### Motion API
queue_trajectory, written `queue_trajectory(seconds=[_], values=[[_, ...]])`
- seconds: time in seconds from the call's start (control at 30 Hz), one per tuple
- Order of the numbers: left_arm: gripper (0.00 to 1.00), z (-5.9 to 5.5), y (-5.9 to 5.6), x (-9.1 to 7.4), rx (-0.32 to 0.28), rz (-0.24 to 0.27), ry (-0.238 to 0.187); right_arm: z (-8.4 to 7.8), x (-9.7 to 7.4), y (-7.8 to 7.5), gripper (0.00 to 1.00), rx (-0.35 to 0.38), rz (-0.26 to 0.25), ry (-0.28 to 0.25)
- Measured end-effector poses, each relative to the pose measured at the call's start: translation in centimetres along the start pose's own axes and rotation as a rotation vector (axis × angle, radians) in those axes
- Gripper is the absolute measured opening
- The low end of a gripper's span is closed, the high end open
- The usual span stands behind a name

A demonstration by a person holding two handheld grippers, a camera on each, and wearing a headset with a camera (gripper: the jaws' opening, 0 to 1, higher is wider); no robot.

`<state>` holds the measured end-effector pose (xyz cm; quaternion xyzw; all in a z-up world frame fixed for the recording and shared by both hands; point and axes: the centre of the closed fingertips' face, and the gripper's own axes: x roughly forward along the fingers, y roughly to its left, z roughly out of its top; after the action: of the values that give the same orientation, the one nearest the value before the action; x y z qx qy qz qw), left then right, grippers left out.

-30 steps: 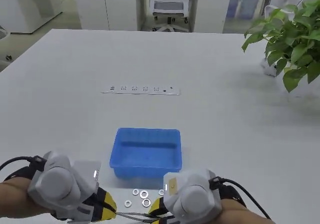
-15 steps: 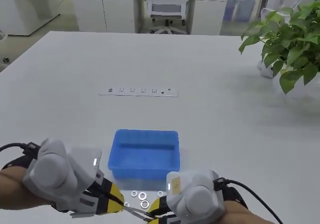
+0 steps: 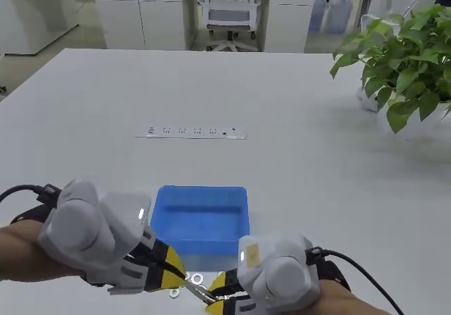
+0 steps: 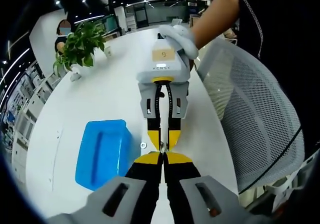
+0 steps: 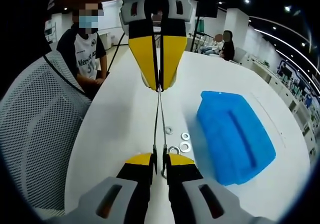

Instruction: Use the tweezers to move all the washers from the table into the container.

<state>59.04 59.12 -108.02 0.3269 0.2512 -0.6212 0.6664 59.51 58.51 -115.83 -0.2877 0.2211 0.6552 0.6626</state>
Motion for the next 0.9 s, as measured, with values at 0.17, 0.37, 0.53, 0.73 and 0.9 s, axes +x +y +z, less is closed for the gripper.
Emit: queue_trajectory(seconds=[0.17,0.37,0.53,0.73,0.9], values=[[0.05,0.3,0.2,0.3,0.006,-0.005,0.001,-0.1,0.0,-0.2,0.12,-0.001,-0.007,0.004],[0.05,0.6,0.4,0.5,0.009,-0.009,0.000,-0.2,0.2,-0.3,0.12,0.000,-0.010,0.005],[0.05,0.9,0.7,0.7,0.016,-0.009,-0.001,-0.3,0.1,-0.5,0.12,0.003,-0.014,0.007],[0.06,1.3,1.1,1.2,0.018,-0.015,-0.002,-0.7,0.1,-0.6,0.13,0.007,-0.016,0.015],[0.06,1.7,1.4,1.5,0.027,-0.027,-0.003,-0.9,0.1,-0.7,0.13,0.021,-0.024,0.015]])
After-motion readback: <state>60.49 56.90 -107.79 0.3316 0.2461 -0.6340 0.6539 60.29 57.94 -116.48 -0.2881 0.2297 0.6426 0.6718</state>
